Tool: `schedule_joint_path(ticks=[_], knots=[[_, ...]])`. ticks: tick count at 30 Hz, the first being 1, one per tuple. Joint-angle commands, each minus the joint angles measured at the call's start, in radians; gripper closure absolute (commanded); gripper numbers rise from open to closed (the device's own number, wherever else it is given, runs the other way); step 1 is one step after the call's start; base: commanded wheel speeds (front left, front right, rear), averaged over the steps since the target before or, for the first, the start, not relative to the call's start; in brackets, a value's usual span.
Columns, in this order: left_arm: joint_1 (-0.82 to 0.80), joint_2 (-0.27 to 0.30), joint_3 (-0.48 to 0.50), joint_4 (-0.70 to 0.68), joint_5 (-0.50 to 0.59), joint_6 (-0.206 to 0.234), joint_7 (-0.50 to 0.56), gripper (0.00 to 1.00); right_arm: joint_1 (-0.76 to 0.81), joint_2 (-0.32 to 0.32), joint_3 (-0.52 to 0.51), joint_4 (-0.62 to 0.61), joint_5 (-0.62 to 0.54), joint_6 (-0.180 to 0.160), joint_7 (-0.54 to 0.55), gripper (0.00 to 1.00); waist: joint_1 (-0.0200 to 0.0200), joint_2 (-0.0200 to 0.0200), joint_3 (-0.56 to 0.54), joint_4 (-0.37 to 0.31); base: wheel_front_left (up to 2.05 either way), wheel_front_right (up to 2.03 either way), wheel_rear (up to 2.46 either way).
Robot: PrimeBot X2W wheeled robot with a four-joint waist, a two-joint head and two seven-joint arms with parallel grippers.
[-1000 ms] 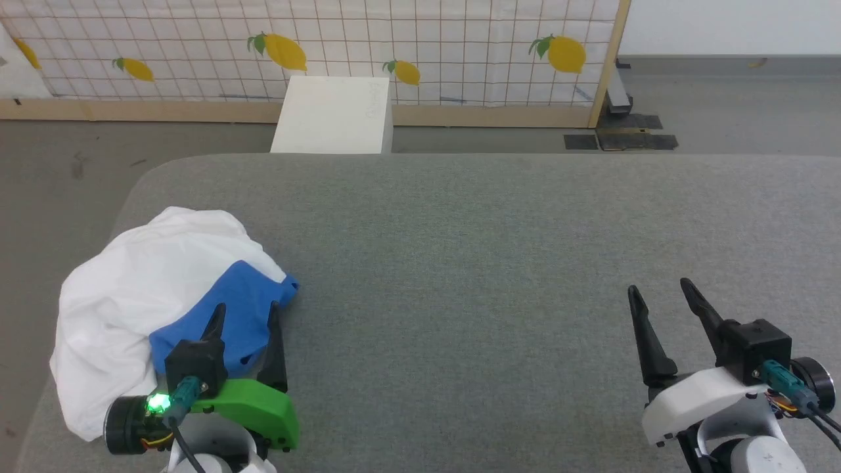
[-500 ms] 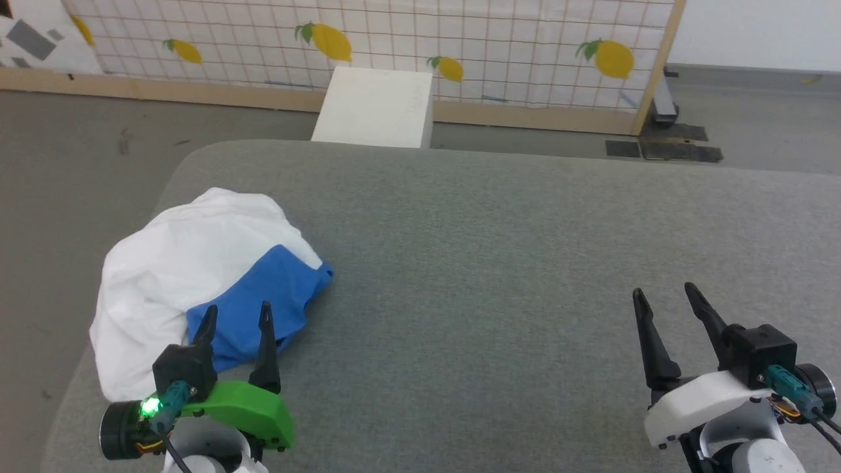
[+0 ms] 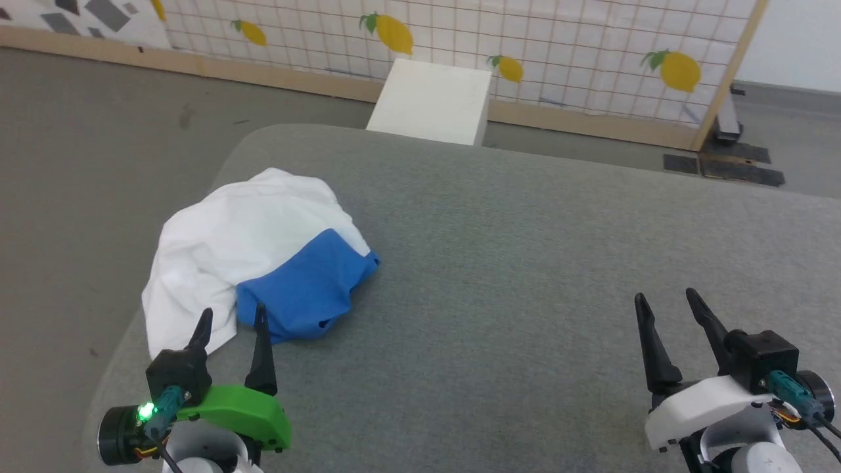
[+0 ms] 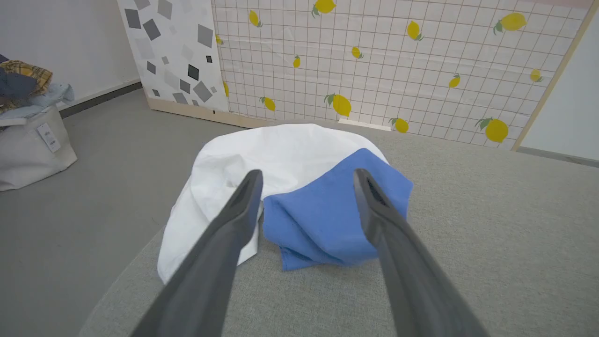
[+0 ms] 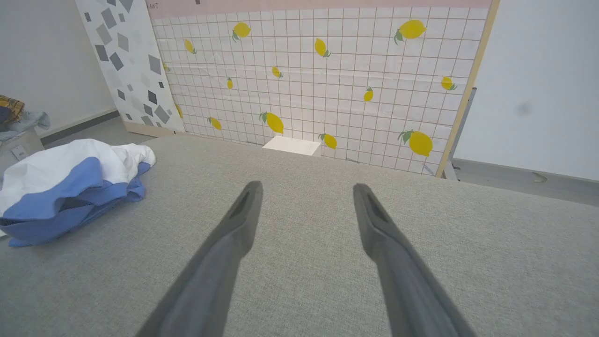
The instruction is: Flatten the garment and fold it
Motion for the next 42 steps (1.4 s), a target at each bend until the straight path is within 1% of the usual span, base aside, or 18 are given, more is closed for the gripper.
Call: schedule_joint_path(ticks=[1,11,21,38,42], knots=[[0.008,0.003,0.002,0.006,-0.014,0.006,-0.013,0.00,0.004,0.000,-0.002,0.007,0.010,-0.001,-0.013,0.00,0.0000,0.0000,0.005,0.029,0.00,0.00,0.00],[0.009,0.000,0.004,0.021,-0.035,0.010,-0.034,0.00,0.001,0.000,-0.003,0.031,0.019,-0.001,-0.034,0.00,0.0000,0.0000,0.011,0.105,0.00,0.00,0.00],[0.012,-0.001,0.012,0.036,-0.051,0.011,-0.054,0.00,0.003,0.001,-0.005,0.058,0.037,-0.001,-0.055,0.00,0.0000,0.0000,0.011,0.164,0.00,0.00,0.00],[0.016,-0.003,0.017,0.069,-0.082,0.022,-0.089,0.00,-0.006,0.001,-0.011,0.103,0.071,-0.001,-0.090,0.00,0.0000,0.0000,0.015,0.231,0.00,0.00,0.00],[-0.009,-0.004,0.022,0.058,-0.115,0.011,-0.098,0.00,-0.011,0.001,-0.012,0.106,0.078,-0.001,-0.098,0.00,0.0000,0.0000,0.020,0.238,0.00,0.00,0.00]])
